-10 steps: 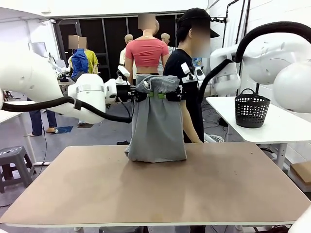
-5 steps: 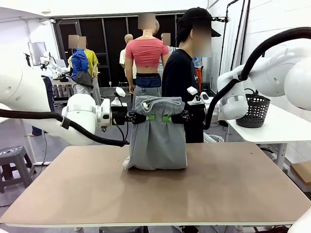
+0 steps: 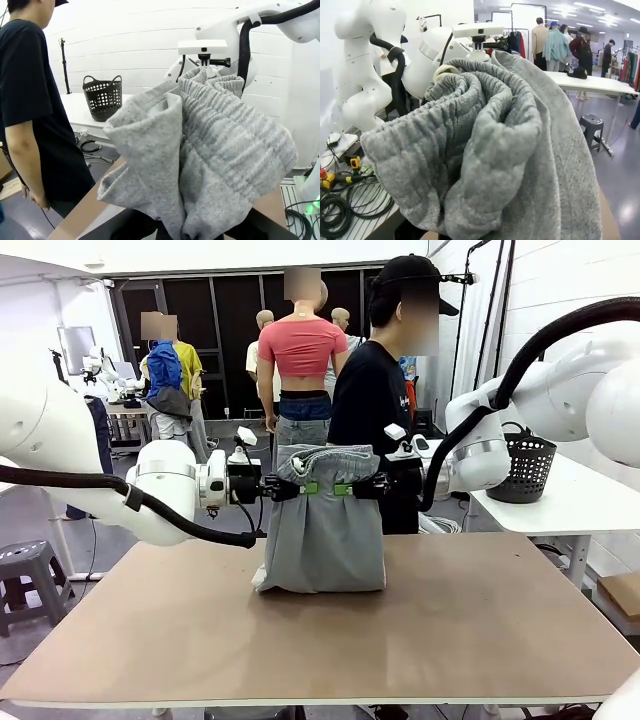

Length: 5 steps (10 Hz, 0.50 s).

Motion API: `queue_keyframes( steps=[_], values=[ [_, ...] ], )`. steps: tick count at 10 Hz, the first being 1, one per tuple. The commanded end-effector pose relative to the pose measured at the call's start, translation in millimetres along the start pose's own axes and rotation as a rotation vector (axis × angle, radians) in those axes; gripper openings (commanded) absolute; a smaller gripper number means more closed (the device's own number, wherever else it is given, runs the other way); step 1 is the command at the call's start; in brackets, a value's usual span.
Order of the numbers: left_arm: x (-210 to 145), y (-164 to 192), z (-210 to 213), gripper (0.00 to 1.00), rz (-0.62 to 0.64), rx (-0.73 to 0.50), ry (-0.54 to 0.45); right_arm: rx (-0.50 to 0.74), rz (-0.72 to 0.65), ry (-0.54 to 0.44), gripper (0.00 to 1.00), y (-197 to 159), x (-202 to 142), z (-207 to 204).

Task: Fold the training pants.
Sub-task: Fold the Training pants in half.

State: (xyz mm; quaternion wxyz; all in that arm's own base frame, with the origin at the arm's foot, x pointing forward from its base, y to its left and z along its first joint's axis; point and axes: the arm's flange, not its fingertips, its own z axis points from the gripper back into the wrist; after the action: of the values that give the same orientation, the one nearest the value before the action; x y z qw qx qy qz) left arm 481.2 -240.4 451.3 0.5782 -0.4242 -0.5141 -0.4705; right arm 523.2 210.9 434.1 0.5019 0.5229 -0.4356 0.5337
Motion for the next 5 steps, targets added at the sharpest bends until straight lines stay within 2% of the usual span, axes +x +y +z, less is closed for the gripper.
queue_keyframes(
  steps=[1, 3, 5],
  values=[
    [6, 2, 0, 0.0, -0.019, 0.005, -0.002, 0.001, -0.001, 0.0, 0.0, 0, 0, 0],
    [-4, -9, 5, 0.0, 0.046, 0.007, 0.001, 0.022, -0.039, -0.022, 0.0, 22, -4, 1],
    [-22, -28, 13, 0.0, 0.195, 0.007, -0.009, 0.061, -0.167, -0.052, 0.0, 40, -31, -1]
  ],
)
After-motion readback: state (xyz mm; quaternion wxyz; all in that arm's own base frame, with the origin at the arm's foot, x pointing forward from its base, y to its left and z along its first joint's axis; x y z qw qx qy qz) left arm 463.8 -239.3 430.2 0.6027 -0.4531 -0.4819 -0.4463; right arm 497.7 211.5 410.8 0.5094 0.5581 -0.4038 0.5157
